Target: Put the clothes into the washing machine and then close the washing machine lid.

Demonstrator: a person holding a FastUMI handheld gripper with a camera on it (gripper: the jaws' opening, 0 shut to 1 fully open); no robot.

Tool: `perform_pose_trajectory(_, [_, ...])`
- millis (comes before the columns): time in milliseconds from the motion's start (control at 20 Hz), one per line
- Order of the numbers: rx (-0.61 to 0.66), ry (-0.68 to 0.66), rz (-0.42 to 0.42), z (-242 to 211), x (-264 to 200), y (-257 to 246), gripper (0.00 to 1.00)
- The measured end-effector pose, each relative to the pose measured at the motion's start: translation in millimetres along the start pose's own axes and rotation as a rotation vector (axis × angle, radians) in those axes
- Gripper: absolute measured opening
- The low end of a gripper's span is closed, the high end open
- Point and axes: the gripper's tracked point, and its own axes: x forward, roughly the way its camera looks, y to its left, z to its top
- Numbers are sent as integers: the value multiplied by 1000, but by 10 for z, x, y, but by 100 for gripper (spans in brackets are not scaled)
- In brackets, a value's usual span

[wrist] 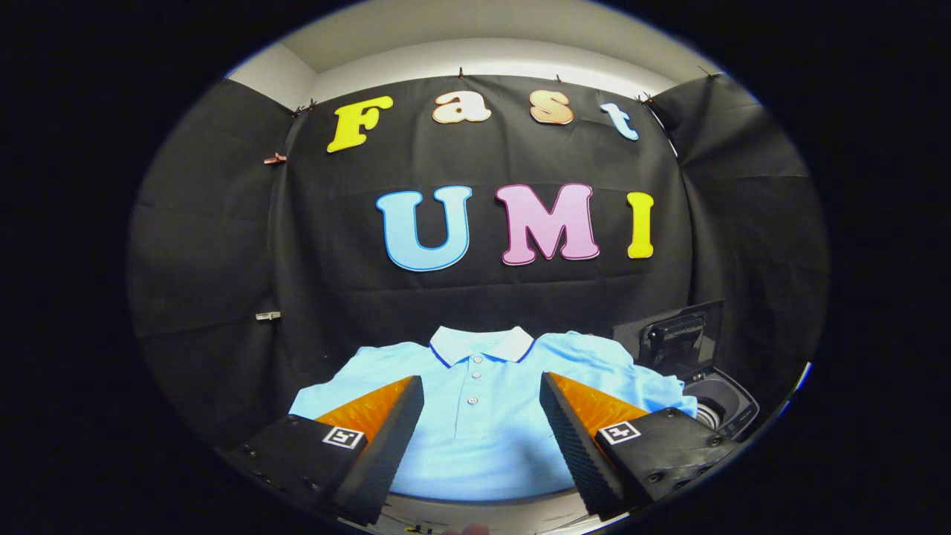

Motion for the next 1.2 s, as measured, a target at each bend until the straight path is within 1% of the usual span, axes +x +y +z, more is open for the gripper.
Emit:
perform_pose_trajectory(100, [5, 32, -2, -12, 164, 41, 99])
perform_pose_trajectory(250, [-31, 106, -19, -76, 446, 29, 99])
perform_pose_trajectory(400, [-48, 220, -34, -241, 666, 11, 99])
perform_pose_trajectory(450, [-44, 278, -36, -316, 722, 12, 99])
perform_pose_trajectory(600, [-39, 365, -44, -446, 874, 24, 99])
perform_pose_trajectory(700, [-40, 446, -60, -584, 949, 18, 99])
perform_pose_trajectory(800, [-46, 477, -59, -637, 968, 8, 99])
perform_pose_trajectory(1000, [-8, 531, -74, -641, 993, -31, 100])
perform_pose_trajectory(1100, [7, 586, -92, -647, 1016, -38, 100])
perform_pose_trajectory(1200, [-8, 654, -115, -679, 1014, -51, 100])
